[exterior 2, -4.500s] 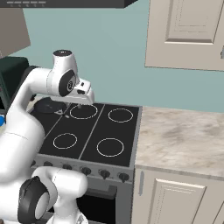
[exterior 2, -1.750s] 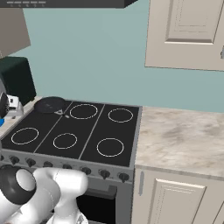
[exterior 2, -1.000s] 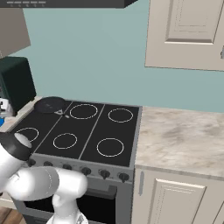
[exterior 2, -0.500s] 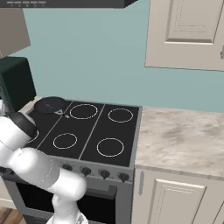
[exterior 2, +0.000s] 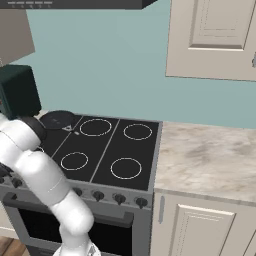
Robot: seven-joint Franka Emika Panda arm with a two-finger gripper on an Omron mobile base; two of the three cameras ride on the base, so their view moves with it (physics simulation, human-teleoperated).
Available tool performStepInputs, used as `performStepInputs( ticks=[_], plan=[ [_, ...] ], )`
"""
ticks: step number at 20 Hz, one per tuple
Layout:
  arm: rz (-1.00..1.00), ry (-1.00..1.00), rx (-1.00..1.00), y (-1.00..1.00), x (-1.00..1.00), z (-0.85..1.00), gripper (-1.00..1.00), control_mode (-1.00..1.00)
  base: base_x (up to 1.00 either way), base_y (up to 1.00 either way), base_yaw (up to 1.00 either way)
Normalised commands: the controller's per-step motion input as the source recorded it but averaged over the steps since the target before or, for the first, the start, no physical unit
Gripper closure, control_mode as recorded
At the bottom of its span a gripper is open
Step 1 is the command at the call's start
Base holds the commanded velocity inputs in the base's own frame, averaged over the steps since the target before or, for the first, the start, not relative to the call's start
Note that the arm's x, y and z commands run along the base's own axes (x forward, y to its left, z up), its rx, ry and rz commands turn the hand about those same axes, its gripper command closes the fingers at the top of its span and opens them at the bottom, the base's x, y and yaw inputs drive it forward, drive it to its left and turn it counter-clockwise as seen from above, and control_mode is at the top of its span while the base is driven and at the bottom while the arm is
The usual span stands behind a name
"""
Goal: Pick the croissant and place it on the pan. Then turn on the stove to warm the croissant.
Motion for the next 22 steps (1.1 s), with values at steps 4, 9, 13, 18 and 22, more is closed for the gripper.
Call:
performStepInputs(
  ticks=[4, 9, 13, 18, 22],
  plan=[
    [0.00, 0.01, 0.00, 0.46, 0.17, -0.09, -1.00, -1.00, 0.00, 0.00, 0.00],
    [-0.02, 0.07, 0.00, 0.43, 0.21, -0.01, -1.00, -1.00, 0.00, 0.00, 0.00],
    [-0.02, 0.12, -0.01, 0.35, 0.23, 0.00, -1.00, -1.00, 0.00, 0.00, 0.00],
    [-0.04, 0.11, -0.02, 0.36, 0.13, 0.00, -1.00, -1.00, 0.00, 0.00, 0.00],
    [-0.04, 0.06, -0.05, 0.34, 0.07, 0.00, -1.00, -1.00, 0.00, 0.00, 0.00]
  ],
)
